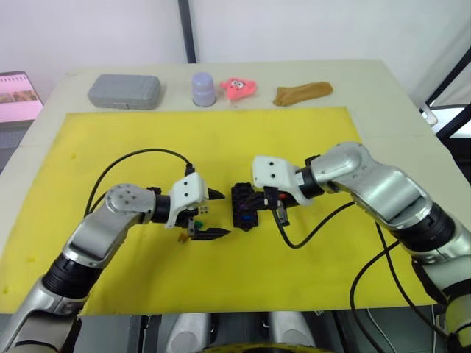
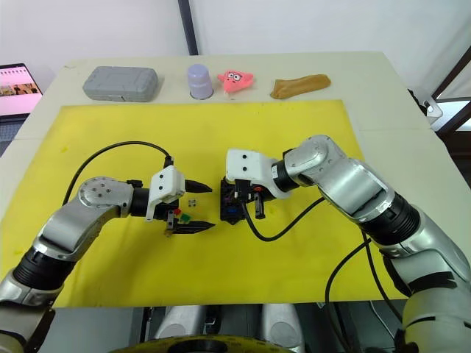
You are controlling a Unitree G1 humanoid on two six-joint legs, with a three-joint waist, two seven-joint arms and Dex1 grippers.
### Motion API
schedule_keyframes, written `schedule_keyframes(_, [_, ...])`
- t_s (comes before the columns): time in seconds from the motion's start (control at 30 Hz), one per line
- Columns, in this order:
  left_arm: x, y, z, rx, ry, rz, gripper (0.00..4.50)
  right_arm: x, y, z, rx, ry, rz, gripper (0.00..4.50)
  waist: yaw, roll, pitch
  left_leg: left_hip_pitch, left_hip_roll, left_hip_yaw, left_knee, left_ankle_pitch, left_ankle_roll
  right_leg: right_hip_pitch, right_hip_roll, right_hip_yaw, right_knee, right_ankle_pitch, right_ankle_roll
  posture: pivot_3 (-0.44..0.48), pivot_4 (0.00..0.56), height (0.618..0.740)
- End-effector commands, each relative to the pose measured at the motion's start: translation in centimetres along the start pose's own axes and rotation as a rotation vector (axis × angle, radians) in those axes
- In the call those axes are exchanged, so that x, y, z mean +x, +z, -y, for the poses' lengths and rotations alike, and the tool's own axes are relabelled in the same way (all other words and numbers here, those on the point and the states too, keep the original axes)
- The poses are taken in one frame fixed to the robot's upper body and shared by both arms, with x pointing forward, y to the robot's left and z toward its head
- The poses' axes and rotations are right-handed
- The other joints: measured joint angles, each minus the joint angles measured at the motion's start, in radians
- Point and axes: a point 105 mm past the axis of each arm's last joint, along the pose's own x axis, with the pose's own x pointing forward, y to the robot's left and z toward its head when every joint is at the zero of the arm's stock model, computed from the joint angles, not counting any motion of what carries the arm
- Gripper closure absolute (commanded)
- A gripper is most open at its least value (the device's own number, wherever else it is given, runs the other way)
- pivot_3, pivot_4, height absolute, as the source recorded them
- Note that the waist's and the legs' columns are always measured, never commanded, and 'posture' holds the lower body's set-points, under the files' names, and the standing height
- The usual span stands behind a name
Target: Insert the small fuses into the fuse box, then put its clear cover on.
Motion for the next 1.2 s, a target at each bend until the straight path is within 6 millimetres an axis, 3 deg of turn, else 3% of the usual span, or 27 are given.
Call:
schedule_keyframes(0.03, [0.1, 0.5, -0.2, 0.043, 0.010, 0.009, 0.04, -0.3, 0.5, 0.1, -0.038, -0.013, 0.011, 4.50, 0.000, 0.000, 0.000, 0.000, 0.000, 0.000, 0.000, 0.000, 0.000, 0.000, 0.000, 0.000, 0.000, 0.000, 0.000, 0.000, 0.150, 0.731])
schedule_keyframes(1.2, [0.7, 0.6, -0.5, 0.062, 0.030, 0.019, 0.04, 0.5, -0.8, -0.2, -0.032, -0.013, -0.017, 4.50, 0.000, 0.000, 0.000, 0.000, 0.000, 0.000, 0.000, 0.000, 0.000, 0.000, 0.000, 0.000, 0.000, 0.000, 0.000, 0.000, 0.150, 0.731])
